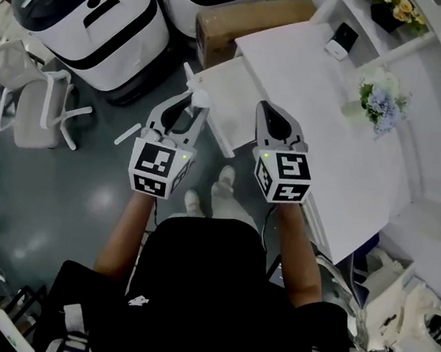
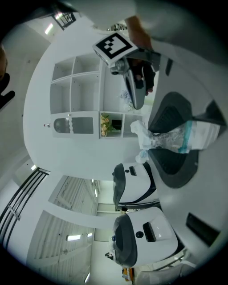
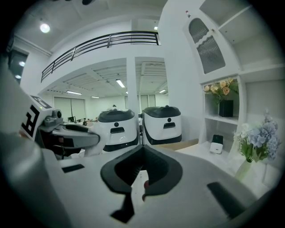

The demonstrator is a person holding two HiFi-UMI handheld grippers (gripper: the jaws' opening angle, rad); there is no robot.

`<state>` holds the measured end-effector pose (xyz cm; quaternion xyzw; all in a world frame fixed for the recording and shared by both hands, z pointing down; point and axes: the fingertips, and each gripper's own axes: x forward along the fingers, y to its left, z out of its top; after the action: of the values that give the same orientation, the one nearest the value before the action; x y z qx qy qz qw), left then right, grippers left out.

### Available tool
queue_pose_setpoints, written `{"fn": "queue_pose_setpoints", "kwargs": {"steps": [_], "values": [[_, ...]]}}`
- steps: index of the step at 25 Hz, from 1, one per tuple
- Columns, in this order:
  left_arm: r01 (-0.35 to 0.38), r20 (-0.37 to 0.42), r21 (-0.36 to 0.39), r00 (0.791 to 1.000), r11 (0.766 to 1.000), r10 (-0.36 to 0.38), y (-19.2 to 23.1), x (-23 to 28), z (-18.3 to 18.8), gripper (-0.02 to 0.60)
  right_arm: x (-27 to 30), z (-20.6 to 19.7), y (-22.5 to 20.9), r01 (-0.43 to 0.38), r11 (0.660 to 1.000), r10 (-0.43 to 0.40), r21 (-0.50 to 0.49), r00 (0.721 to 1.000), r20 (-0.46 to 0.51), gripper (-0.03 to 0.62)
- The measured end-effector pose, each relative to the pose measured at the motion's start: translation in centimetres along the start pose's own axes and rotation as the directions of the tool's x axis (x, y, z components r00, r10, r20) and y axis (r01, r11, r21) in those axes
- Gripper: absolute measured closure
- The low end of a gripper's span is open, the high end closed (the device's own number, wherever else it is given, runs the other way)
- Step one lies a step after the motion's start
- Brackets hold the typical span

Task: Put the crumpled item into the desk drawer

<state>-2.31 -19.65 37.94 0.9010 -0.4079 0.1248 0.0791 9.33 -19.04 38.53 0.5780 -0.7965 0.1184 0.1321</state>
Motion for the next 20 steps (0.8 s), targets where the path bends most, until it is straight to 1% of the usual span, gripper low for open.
{"fn": "queue_pose_setpoints", "kwargs": {"steps": [5, 8, 10, 15, 20], "values": [[0.017, -0.044, -0.009, 0.999, 1.0, -0.018, -0.4, 3.1, -1.4, 0.482, 1.4, -0.9, -2.3, 0.003, 1.0, -0.002, 0.013, 1.0, -0.028, 0.599], [0.014, -0.07, 0.025, 0.997, 1.0, -0.013, -0.4, 4.8, -2.6, 0.482, 2.4, -1.6, -3.3, 0.002, 1.0, 0.0, 0.023, 0.999, -0.047, 0.599], [0.019, -0.093, 0.033, 0.995, 0.999, -0.016, -0.3, 6.0, -3.4, 0.482, 3.3, -2.1, -4.0, -0.001, 1.0, 0.003, 0.029, 0.998, -0.063, 0.599], [0.029, -0.153, 0.013, 0.988, 0.999, -0.027, -0.3, 8.1, -5.3, 0.482, 4.6, -3.4, -5.2, -0.012, 0.999, 0.015, 0.033, 0.995, -0.101, 0.599], [0.038, -0.207, 0.011, 0.978, 0.999, -0.035, -0.6, 10.1, -7.4, 0.482, 5.9, -5.1, -6.4, -0.02, 0.998, 0.026, 0.052, 0.99, -0.135, 0.599]]}}
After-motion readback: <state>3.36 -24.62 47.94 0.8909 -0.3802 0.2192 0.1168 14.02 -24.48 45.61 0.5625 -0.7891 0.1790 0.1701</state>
